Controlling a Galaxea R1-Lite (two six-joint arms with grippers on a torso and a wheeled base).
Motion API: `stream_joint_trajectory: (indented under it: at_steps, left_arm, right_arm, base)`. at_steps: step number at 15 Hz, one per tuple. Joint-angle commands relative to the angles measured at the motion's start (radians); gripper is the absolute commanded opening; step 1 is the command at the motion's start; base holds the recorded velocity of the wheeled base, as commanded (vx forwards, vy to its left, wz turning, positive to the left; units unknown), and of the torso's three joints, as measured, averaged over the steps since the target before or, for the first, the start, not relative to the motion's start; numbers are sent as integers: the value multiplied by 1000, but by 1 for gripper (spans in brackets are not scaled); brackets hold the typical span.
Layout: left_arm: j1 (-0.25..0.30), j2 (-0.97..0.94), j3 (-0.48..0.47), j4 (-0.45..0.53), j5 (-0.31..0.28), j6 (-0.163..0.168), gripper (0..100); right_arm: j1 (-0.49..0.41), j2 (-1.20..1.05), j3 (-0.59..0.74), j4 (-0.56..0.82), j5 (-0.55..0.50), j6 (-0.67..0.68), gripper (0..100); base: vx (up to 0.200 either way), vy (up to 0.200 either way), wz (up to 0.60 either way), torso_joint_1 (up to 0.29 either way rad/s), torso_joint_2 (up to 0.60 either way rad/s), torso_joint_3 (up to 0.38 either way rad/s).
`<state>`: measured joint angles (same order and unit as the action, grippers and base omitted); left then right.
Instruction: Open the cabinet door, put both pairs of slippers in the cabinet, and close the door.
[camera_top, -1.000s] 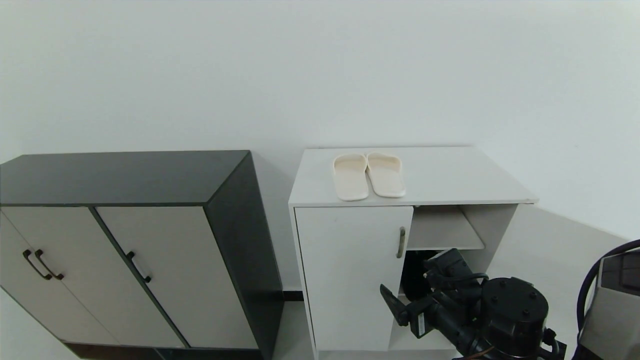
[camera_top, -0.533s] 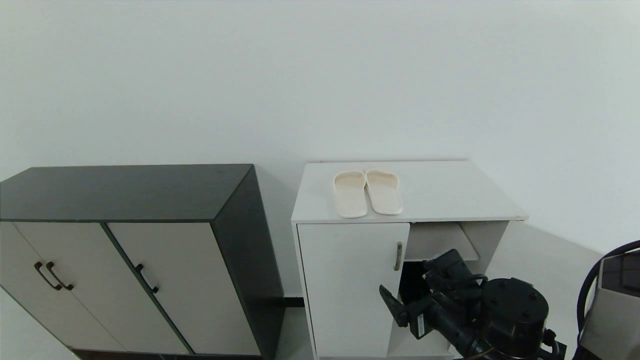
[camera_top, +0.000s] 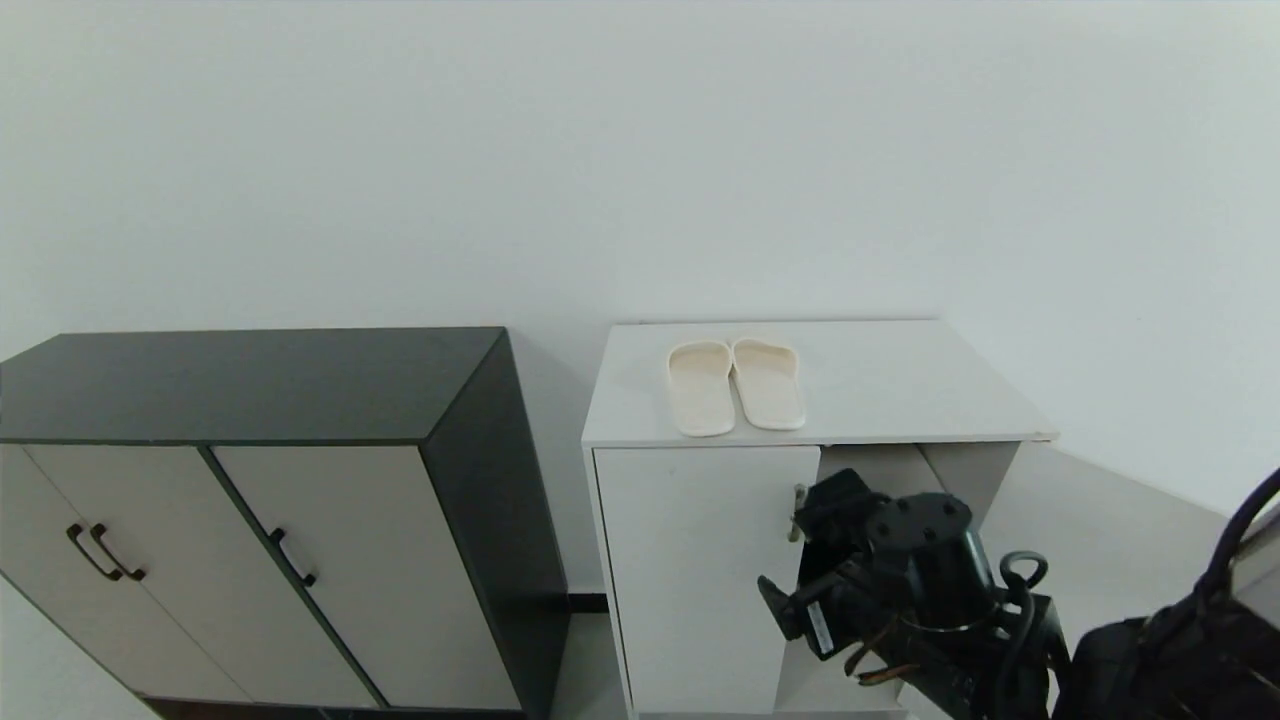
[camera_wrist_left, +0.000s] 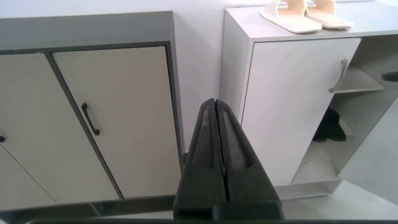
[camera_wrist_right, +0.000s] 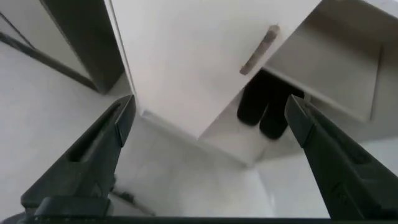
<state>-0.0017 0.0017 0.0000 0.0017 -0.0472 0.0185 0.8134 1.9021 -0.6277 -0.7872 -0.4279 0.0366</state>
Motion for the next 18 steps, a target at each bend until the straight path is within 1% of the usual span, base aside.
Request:
stream_joint_trajectory:
  at_steps: [1,2,3,4,5,6,7,9,18]
  left_arm:
    - [0,0,0,0,0,0,0]
    - [0,0,0,0,0,0,0]
    - [0,0,0,0,0,1,0]
    - [0,0,0,0,0,1,0]
    - [0,0,0,0,0,1,0]
    - [0,0,0,0,0,1,0]
    - [0,0,0,0,0,1,0]
    - [0,0,0,0,0,1,0]
    - [0,0,0,0,0,1,0]
  right_arm:
    - [90,-106,-382,393,-183,243,100]
    - [95,-52,-432,387,-242,263,100]
    - [93,-5,-458,344,-285,266,100]
    - [92,34,-461,267,-299,250,100]
    - [89,55,-448,189,-301,204,100]
    - [82,72,-432,140,-301,174,100]
    - [79,83,-431,121,-301,167,100]
    - [67,87,-428,120,-299,172,100]
    - [35,114,-425,120,-296,175,100]
  base:
    - [0,0,0,0,0,0]
    - [0,0,0,0,0,0]
    - [0,0,0,0,0,0]
    - [0,0,0,0,0,0]
    - [0,0,0,0,0,0]
    - [0,0,0,0,0,0]
    - [0,0,0,0,0,0]
    - [0,0,0,0,0,0]
    - [200,0,0,2,-1,0]
